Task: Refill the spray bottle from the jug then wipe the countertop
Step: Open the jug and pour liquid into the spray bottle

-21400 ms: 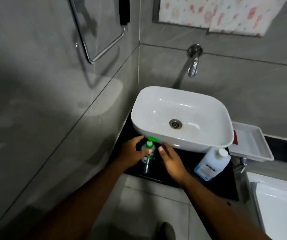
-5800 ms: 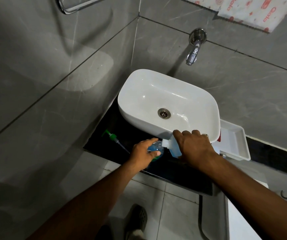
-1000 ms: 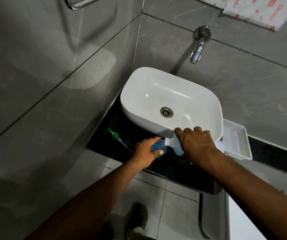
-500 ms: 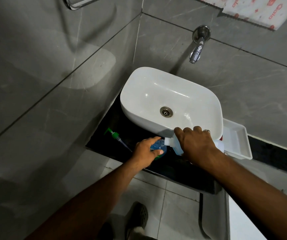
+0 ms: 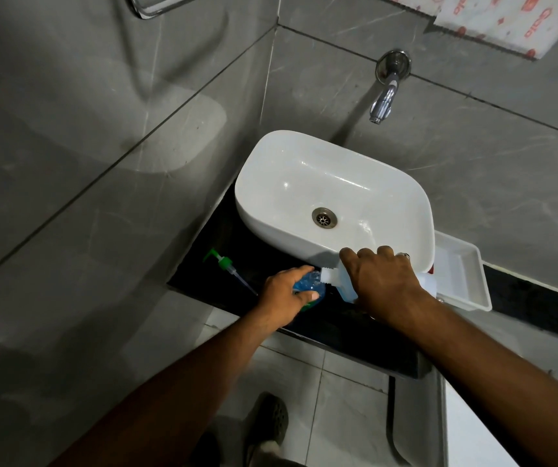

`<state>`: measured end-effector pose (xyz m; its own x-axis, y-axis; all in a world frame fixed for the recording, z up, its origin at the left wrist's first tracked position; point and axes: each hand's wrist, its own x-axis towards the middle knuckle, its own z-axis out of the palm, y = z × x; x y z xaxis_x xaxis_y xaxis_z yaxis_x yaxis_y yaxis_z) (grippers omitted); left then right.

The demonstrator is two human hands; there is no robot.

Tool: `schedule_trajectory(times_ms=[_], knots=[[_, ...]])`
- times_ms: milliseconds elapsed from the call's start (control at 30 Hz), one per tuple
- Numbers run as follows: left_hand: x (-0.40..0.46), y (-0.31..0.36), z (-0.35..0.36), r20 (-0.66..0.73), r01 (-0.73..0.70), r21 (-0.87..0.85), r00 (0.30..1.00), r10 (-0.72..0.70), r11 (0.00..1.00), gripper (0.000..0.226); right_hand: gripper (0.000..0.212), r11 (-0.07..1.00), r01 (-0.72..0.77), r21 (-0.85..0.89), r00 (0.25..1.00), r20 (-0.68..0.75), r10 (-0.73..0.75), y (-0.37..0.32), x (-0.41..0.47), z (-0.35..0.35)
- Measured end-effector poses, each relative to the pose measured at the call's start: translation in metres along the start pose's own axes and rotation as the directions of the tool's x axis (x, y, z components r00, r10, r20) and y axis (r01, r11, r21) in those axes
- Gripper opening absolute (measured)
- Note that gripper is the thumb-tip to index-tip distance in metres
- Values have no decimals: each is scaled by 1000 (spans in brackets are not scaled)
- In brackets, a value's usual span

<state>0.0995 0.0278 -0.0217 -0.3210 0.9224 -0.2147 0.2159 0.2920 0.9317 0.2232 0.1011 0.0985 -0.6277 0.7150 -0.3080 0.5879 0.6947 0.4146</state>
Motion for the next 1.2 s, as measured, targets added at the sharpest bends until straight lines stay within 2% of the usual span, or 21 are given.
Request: schedule_trajectory(times_ms=[633, 733, 833, 900, 1000, 1067, 1200], knots=[[2, -4, 2, -11, -10, -29, 1000, 9, 1000, 56, 71, 1000, 2, 18, 1000, -23, -2, 1, 1, 3], [3, -5, 2, -16, -11, -24, 1000, 11, 1000, 56, 70, 993, -12, 114, 1000, -20, 14, 4, 0, 10], [3, -6, 1, -17, -27, -19, 999, 27, 999, 54, 78, 949, -16, 314, 1000, -20, 23, 10, -2, 29], [3, -5, 1, -19, -40, -14, 999, 39, 999, 53, 81, 855, -28, 517, 997, -48, 61, 17, -5, 47], [2, -4, 0, -16, -48, 0, 999, 48, 999, 52, 71, 589, -28, 808, 983, -86, 165, 30, -13, 78], [2, -4, 0, -20, -66, 11, 998, 66, 998, 51, 73, 418, -48, 907, 958, -77, 277, 39, -22, 100], [4, -5, 0, -6, -69, 34, 998, 69, 997, 52, 75, 168, -72, 983, 882, -16, 470, 46, -41, 139]])
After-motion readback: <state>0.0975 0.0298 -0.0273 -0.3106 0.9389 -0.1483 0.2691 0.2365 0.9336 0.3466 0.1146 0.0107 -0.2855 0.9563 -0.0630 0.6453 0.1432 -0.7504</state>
